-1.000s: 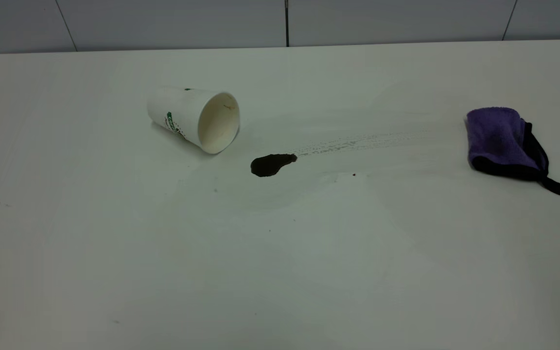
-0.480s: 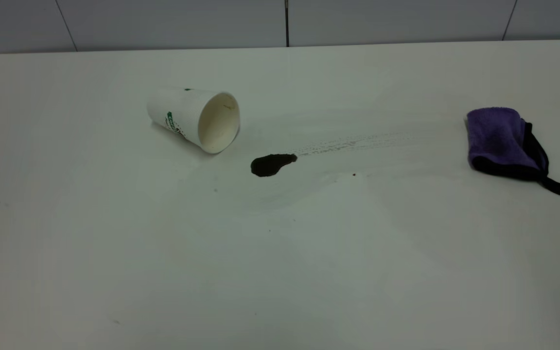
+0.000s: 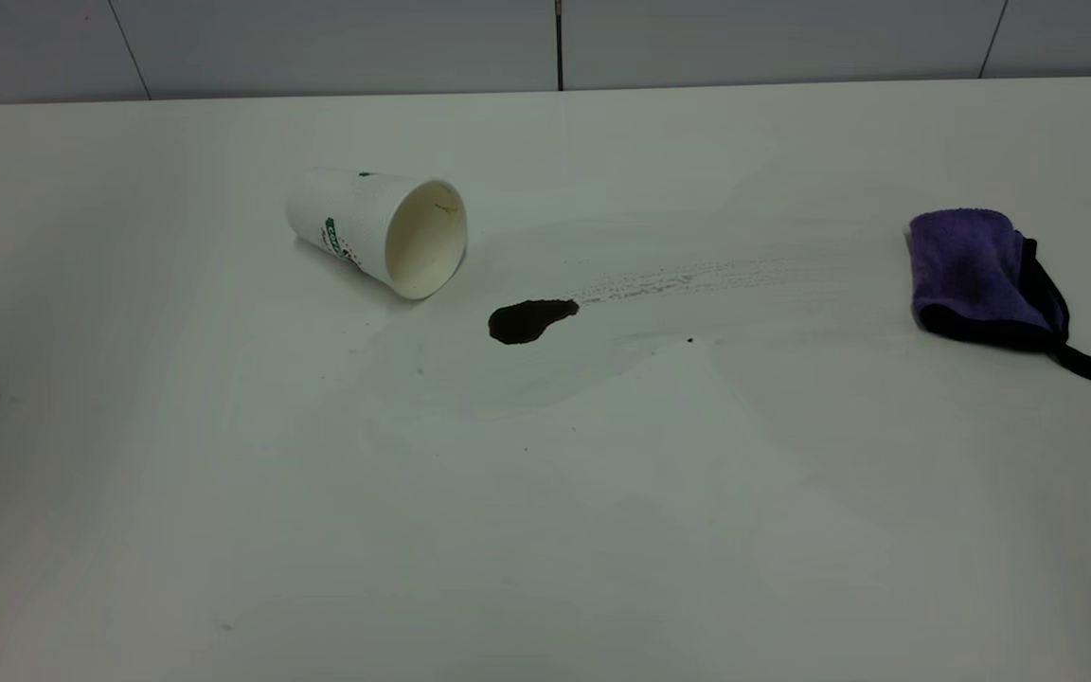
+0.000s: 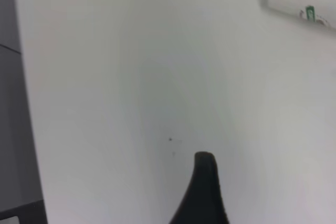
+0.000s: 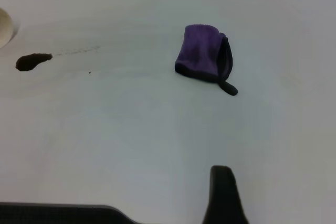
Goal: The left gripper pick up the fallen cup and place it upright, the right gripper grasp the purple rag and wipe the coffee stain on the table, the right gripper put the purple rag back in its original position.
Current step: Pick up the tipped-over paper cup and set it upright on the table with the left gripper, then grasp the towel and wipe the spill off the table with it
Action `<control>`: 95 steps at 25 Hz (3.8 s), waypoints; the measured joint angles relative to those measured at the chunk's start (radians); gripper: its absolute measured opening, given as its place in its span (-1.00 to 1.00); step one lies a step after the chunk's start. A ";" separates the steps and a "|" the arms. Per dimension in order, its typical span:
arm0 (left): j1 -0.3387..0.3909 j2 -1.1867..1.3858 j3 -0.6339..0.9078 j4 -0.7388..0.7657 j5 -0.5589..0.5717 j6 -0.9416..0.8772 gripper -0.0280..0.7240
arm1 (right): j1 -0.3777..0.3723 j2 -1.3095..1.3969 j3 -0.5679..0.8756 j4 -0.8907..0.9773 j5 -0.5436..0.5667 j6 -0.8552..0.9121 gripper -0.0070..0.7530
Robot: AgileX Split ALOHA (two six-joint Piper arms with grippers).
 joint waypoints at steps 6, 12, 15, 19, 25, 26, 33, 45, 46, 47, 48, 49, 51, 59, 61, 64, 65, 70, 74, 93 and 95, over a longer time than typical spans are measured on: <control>-0.201 0.359 -0.155 0.257 0.019 -0.299 0.95 | 0.000 0.000 0.000 0.000 0.000 0.000 0.51; -0.358 0.653 -0.313 0.435 0.062 -0.494 0.90 | 0.000 0.000 0.000 0.000 0.000 0.000 0.51; -0.403 0.776 -0.395 0.494 0.081 -0.527 0.89 | 0.000 0.000 0.000 0.000 0.000 0.000 0.51; -0.431 0.936 -0.528 0.588 0.131 -0.566 0.87 | 0.000 0.000 0.000 0.000 0.000 0.000 0.51; -0.431 1.110 -0.679 0.696 0.145 -0.572 0.87 | 0.000 0.000 0.000 0.001 0.000 0.000 0.51; -0.431 1.135 -0.697 0.720 0.145 -0.574 0.86 | 0.000 0.000 0.000 0.001 0.000 0.000 0.51; -0.422 1.230 -0.744 0.882 0.146 -0.619 0.76 | 0.000 0.000 0.000 0.001 0.000 0.000 0.51; -0.357 1.179 -0.746 0.926 0.218 -0.587 -0.88 | 0.000 0.000 0.000 0.004 0.000 0.000 0.51; -0.351 1.146 -0.746 0.896 0.212 -0.562 -0.89 | 0.000 0.000 0.000 0.004 0.000 0.000 0.51; -0.341 1.108 -0.746 0.846 0.203 -0.532 -0.89 | 0.000 0.000 0.000 0.004 0.000 0.000 0.51; -0.324 1.066 -0.746 0.782 0.189 -0.501 -0.89 | 0.000 0.000 0.000 0.004 0.000 0.000 0.51; -0.302 1.030 -0.746 0.722 0.174 -0.458 -0.89 | 0.000 0.000 0.000 0.004 0.000 0.000 0.51; -0.252 0.951 -0.746 0.551 0.136 -0.361 -0.89 | 0.000 0.000 0.000 0.004 0.000 0.000 0.51; -0.020 0.866 -0.746 -0.150 0.101 0.096 -0.89 | 0.000 0.000 0.000 0.004 0.000 0.000 0.51; 0.034 0.876 -0.746 -0.324 0.101 0.228 -0.89 | 0.000 0.000 0.000 0.004 0.000 0.000 0.51; 0.104 0.903 -0.746 -0.532 0.093 0.351 -0.89 | 0.000 0.000 0.000 0.004 0.000 0.000 0.51; 0.121 0.920 -0.746 -0.591 0.090 0.383 -0.89 | 0.000 0.000 0.000 0.004 0.000 0.000 0.51; 0.174 1.003 -0.746 -0.728 0.077 0.472 -0.88 | 0.000 0.000 0.000 0.004 0.000 0.000 0.51; 0.176 1.035 -0.746 -0.752 0.055 0.486 -0.79 | 0.000 0.000 0.000 0.004 0.000 0.000 0.51; 0.176 0.803 -0.746 -0.655 0.172 0.499 0.95 | 0.000 0.000 0.000 0.004 0.000 0.000 0.51; 0.176 0.750 -0.746 -0.614 0.218 0.499 0.91 | 0.000 0.000 0.000 0.004 0.000 0.000 0.51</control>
